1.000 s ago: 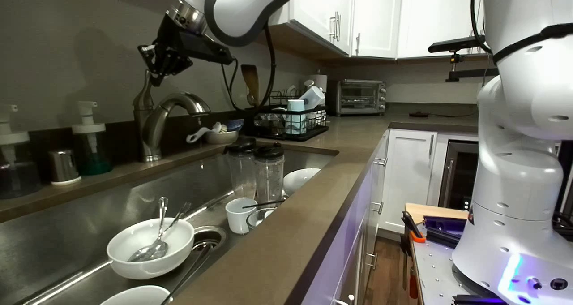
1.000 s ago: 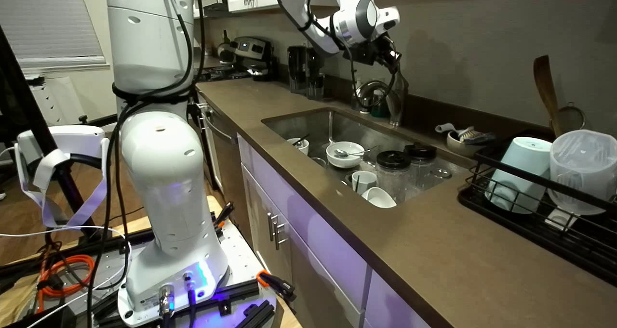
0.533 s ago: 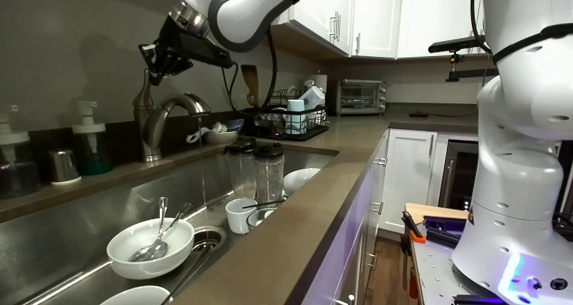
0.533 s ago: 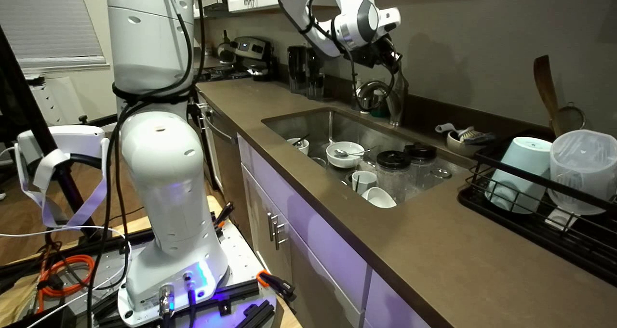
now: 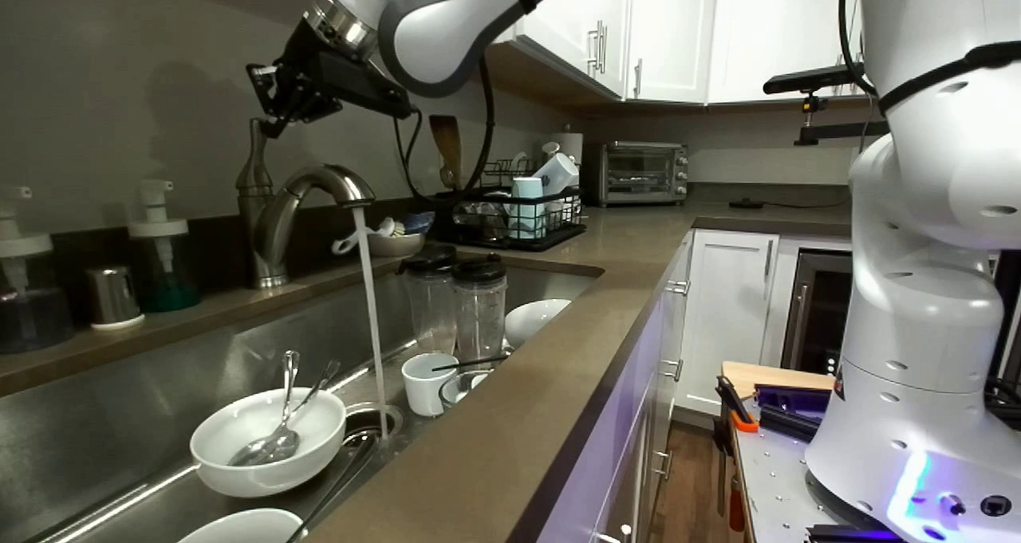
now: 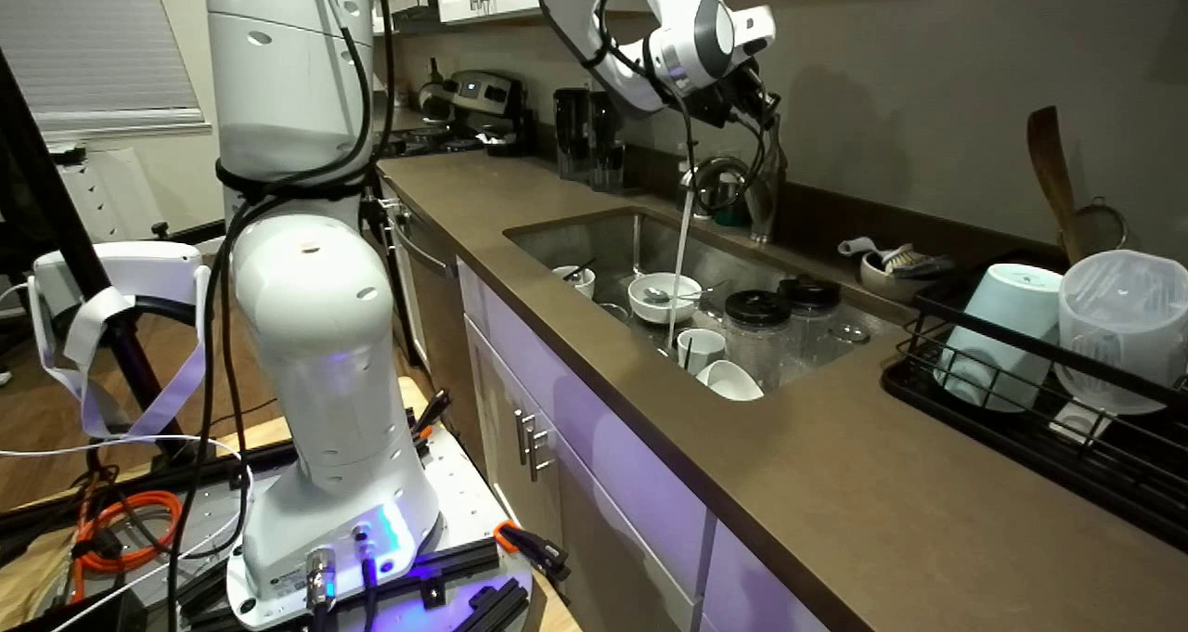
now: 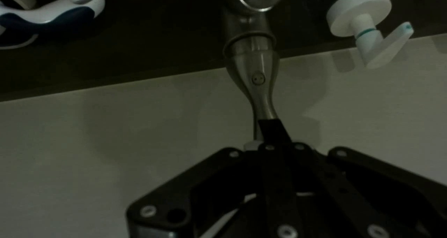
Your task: Push the faucet handle up
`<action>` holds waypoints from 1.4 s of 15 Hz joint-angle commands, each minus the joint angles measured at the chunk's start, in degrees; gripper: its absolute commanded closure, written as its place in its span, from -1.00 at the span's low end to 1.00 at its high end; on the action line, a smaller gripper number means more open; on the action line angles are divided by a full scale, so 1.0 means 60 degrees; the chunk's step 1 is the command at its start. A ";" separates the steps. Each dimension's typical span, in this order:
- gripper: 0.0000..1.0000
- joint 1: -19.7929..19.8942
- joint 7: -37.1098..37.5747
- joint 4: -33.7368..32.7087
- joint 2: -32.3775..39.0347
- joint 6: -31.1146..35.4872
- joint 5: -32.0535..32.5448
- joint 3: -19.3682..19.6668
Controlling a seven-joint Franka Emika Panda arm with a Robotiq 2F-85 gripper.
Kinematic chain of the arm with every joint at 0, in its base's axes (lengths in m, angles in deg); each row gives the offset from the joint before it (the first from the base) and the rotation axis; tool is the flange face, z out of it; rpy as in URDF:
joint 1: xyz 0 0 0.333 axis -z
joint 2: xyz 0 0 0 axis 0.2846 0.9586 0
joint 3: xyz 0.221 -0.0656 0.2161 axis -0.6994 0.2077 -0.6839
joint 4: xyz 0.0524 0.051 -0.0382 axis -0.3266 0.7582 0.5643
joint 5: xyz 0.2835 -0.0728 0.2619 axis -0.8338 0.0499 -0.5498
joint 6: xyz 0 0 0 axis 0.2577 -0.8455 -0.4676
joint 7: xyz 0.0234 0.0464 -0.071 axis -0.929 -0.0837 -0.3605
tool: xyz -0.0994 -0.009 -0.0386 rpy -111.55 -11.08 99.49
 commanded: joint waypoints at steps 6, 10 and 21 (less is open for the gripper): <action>0.98 -0.0194 0.0517 -0.0409 0.0112 0.0578 0.0390 0.0356; 0.98 -0.0243 0.0517 -0.0466 0.0145 0.0603 0.0376 0.0431; 0.98 -0.0227 0.0672 0.0207 -0.0369 0.1212 0.0384 0.0718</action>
